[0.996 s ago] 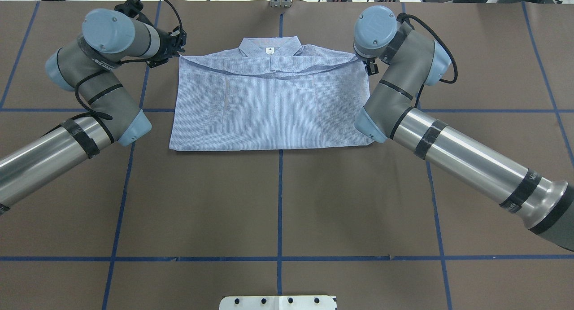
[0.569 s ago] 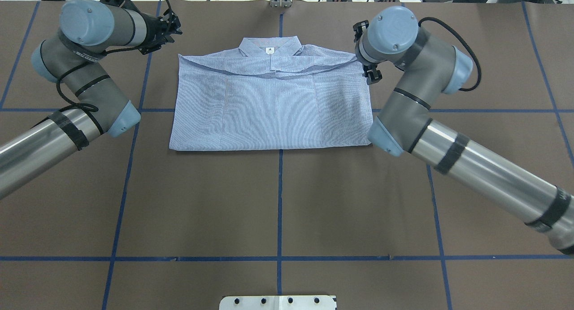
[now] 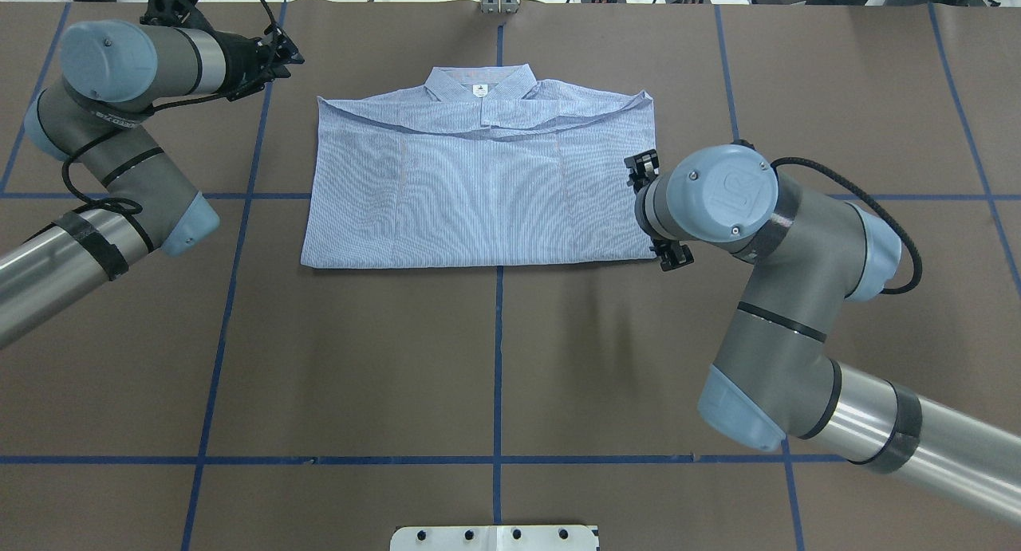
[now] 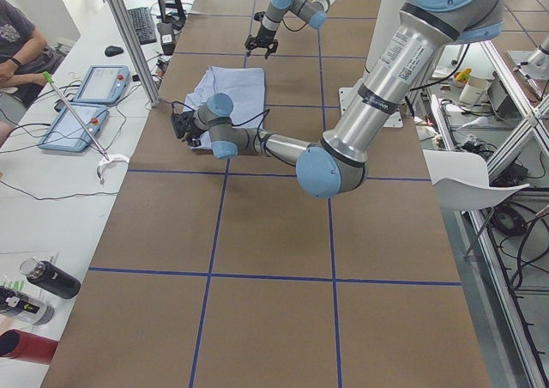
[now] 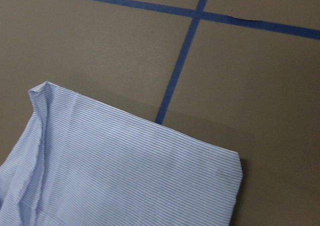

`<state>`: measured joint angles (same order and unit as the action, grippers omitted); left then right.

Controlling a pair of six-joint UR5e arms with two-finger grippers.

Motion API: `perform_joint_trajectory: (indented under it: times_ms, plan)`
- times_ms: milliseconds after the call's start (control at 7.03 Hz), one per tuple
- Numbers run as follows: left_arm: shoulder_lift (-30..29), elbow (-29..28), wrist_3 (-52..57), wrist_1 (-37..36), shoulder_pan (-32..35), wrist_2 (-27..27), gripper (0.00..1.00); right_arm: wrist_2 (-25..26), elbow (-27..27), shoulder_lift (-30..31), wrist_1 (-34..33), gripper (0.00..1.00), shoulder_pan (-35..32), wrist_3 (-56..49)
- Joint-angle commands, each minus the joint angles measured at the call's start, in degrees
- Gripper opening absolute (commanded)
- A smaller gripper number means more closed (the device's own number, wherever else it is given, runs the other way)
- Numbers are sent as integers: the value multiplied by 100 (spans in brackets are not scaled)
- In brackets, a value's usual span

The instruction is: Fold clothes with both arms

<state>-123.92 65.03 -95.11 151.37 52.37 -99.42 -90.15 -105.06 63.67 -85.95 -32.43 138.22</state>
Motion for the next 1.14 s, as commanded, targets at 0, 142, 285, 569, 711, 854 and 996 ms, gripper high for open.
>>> perform_joint_trajectory:
  times_ms: [0,142,285,569,711,854,996]
  plan:
    - [34,-17,19,24,-7,1,39,164,72,320,-36,98,219,56]
    - [34,-8,19,24,-7,1,39,190,282,304,-27,96,202,-5]
    - [34,1,19,24,-7,10,39,400,658,191,225,95,176,-23]
    - [43,1,19,24,-7,10,39,402,978,146,711,94,184,-23]
    - [43,1,19,24,-7,10,39,410,1013,155,711,92,176,-58]
    - [43,1,27,24,-7,10,39,410,1022,155,711,91,167,-111]
    - [52,-8,27,15,-7,10,39,410,1057,137,720,86,167,-102]
